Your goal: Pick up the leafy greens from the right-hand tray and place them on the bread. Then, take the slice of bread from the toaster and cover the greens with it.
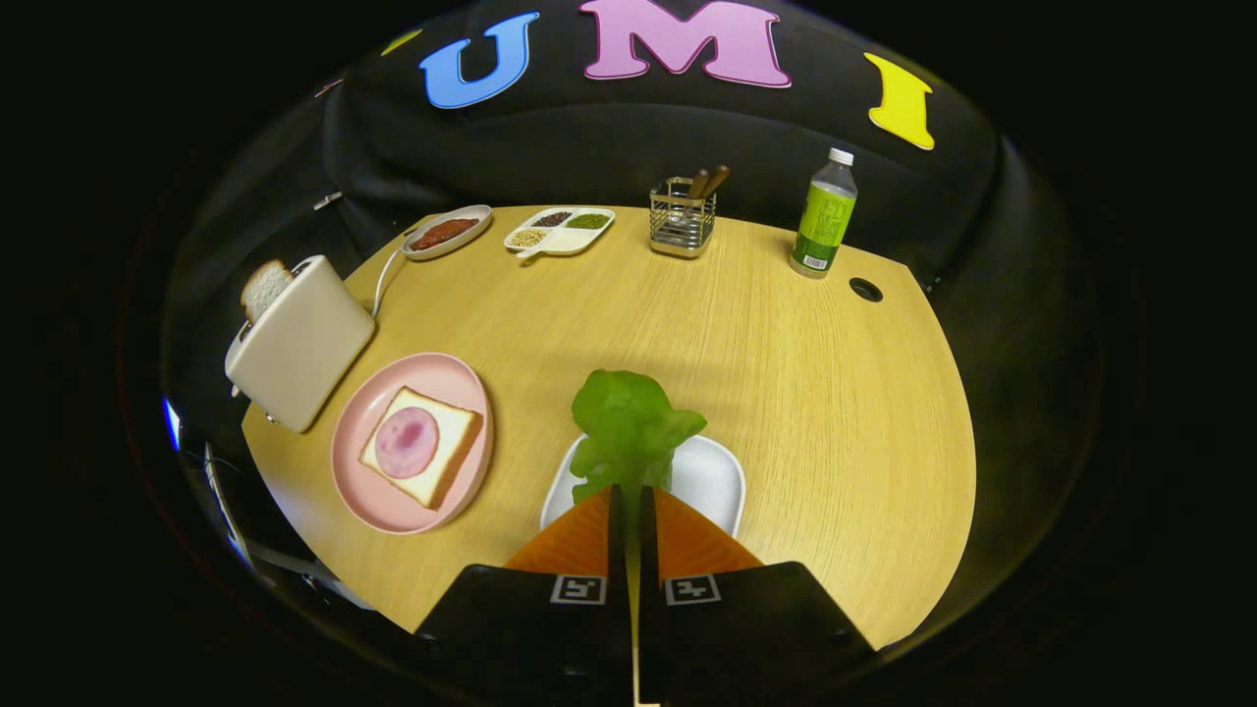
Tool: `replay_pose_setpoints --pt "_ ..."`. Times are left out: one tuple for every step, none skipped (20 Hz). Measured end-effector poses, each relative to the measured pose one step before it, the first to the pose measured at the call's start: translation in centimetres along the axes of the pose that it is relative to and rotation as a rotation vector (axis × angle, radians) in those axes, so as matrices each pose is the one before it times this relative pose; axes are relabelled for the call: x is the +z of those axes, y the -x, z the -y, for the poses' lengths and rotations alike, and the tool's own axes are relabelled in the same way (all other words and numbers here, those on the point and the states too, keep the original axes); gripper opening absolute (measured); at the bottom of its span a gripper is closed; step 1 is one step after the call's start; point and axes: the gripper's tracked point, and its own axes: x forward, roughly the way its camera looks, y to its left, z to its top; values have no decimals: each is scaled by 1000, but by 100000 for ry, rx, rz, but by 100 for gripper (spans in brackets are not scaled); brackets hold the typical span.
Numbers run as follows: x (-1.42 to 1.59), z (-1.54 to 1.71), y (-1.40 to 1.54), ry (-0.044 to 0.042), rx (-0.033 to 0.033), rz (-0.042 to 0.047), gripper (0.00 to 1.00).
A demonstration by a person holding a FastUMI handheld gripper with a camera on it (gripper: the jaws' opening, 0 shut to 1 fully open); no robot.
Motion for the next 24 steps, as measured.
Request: replay_pose_setpoints --pt "434 -1114 506 -500 1803 710 7" --pt "416 -1392 317 -513 2212 654 7" --pt "312 -1437 249 -244 2113 149 7" --pt "328 -1486 87 267 1920 373 7" --pt "300 -1487 -38 964 1689 121 7" --pt "275 -1513 -189 1155 1710 -126 7" --pt "202 -1515 -253 1152 1764 -419 7" --pt "186 -1569 -259 1283 1979 -623 7" --pt "256 -1259 -382 1519 1134 -577 7" --pt "224 -1081 -464 1490 918 -625 7" --pt "248 -1102 -451 1128 935 -615 7" --pt "95 -1087 -500 697 1053 -640 7" --pt "155 -841 -485 753 1097 -688 7" --pt "134 -745 -484 964 755 -535 7" --pt "109 -464 -439 1135 204 -657 7" --pt "-64 -323 -367 972 -31 -891 7" --pt "4 -137 -371 381 -121 -529 8" --pt "-25 -140 -370 -224 165 -583 9" --pt "-37 -128 -280 -578 214 -662 10" --pt "77 -33 -197 -385 -43 -216 10" --pt "26 180 -392 44 -798 -176 12" --pt "71 563 -291 441 -1967 -287 15" --pt "-189 216 -407 402 -1215 -458 33" --pt "10 11 -66 22 -393 50 52"
